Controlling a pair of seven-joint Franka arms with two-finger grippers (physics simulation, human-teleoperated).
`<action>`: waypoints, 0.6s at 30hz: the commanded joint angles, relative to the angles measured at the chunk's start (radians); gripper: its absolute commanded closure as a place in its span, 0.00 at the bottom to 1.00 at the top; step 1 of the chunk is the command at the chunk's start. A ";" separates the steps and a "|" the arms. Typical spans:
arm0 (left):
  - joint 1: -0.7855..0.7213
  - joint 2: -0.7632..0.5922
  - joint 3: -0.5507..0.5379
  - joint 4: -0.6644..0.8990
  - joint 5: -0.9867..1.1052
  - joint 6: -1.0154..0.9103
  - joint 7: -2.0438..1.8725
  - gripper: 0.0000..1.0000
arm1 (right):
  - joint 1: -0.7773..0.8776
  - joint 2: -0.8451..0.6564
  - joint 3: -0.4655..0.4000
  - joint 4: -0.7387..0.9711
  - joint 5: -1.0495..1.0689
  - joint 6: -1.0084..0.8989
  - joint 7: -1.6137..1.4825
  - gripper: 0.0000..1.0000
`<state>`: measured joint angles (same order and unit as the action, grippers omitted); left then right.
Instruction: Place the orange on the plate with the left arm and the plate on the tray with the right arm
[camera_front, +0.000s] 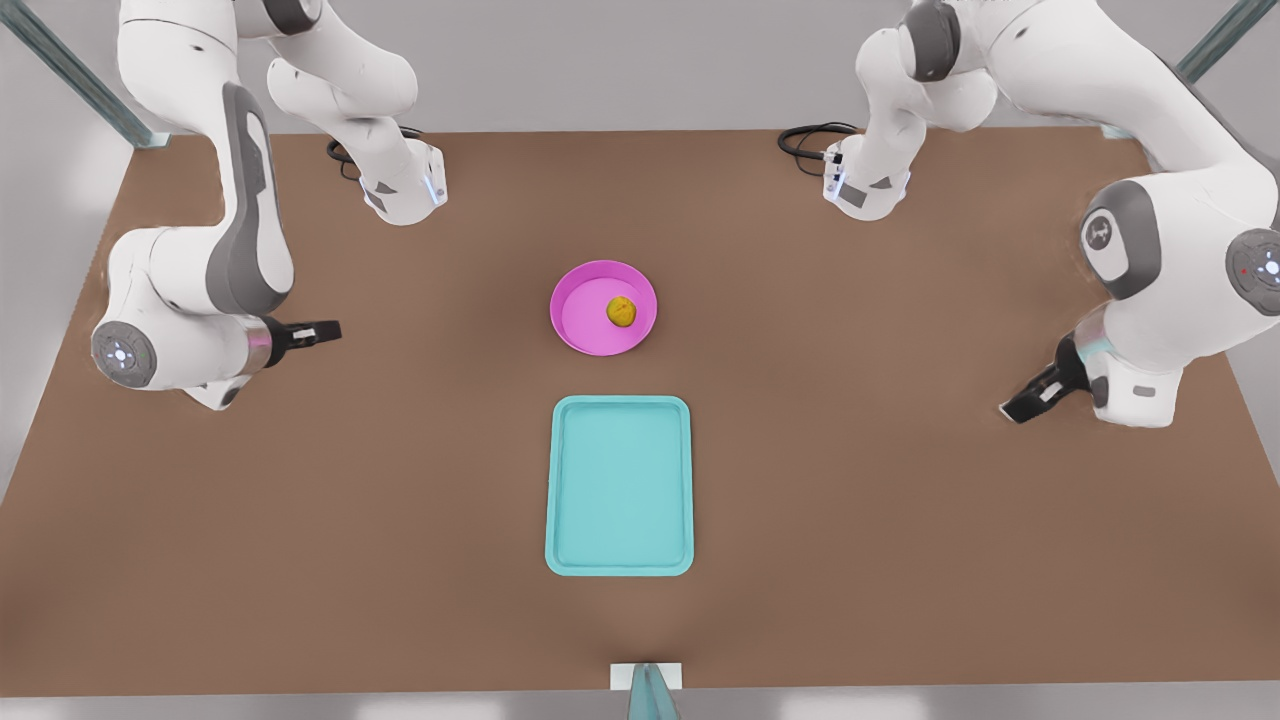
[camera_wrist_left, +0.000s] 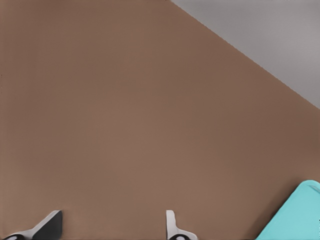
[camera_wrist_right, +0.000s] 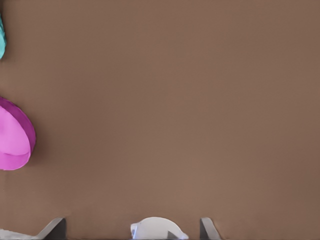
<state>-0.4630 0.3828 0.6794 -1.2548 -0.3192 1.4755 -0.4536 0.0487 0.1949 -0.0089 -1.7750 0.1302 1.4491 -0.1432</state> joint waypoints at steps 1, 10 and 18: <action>0.409 -0.085 -0.464 -0.005 0.118 -0.149 0.514 0.00 | 0.077 -0.008 0.015 -0.118 0.158 0.302 0.126 0.00; 0.446 -0.151 -0.758 -0.141 0.299 -0.096 0.362 0.00 | 0.098 0.055 0.372 -0.498 0.181 0.975 0.390 0.00; 0.420 -0.274 -0.771 -0.327 0.334 0.080 0.326 0.00 | 0.226 0.156 0.386 -0.491 0.293 1.099 0.392 0.00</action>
<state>-0.0577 0.1086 -0.0912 -1.5942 0.0095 1.5590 -0.2356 0.2614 0.3488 0.3761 -2.2668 0.3901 2.4184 0.0867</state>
